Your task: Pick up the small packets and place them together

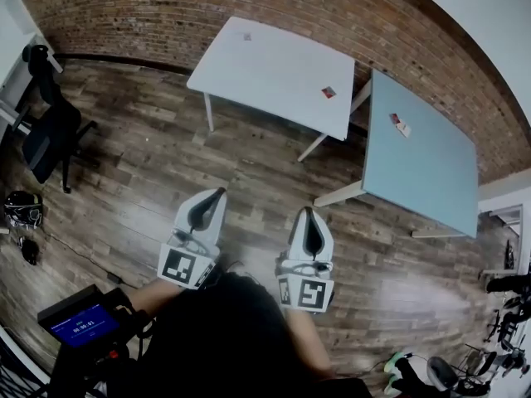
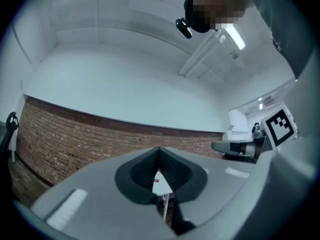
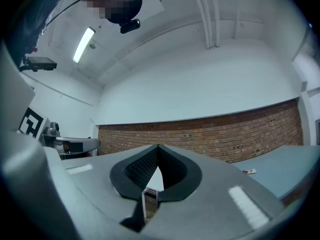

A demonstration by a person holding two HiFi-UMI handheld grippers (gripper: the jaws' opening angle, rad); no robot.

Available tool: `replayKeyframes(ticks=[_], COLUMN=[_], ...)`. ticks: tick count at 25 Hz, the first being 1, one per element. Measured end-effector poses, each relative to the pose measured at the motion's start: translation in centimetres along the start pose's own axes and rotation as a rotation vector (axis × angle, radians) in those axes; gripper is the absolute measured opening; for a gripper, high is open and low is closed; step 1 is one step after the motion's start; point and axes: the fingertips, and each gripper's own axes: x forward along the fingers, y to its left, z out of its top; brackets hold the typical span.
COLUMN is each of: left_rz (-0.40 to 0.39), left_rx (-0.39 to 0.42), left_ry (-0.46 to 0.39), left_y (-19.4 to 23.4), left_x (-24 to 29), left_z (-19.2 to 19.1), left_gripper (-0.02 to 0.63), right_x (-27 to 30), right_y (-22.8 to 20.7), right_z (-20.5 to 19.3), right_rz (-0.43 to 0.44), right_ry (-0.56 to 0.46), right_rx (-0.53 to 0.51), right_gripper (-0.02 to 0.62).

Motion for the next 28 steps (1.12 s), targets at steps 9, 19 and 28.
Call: replayKeyframes(ticks=[9, 19, 28], left_rz=[-0.033, -0.142, -0.170], left_rx=[-0.001, -0.081, -0.095], left_ry=[0.030, 0.037, 0.100], left_y=[4.4, 10.2, 17.4], left_x=[7.5, 21.1, 29.7], left_z=[-3.7, -4.4, -4.8], left_gripper=[0.000, 0.000, 0.000], right_x=[7.7, 21.6, 30.8], right_y=[-2.1, -7.3, -10.6], right_z=[-3.5, -3.1, -2.2], right_rz=[0.024, -0.033, -0.112], right_ry=[0.048, 0.065, 0.065], right_rx=[0.028, 0.004, 0.010], right_gripper=[0.002, 0.002, 0.002])
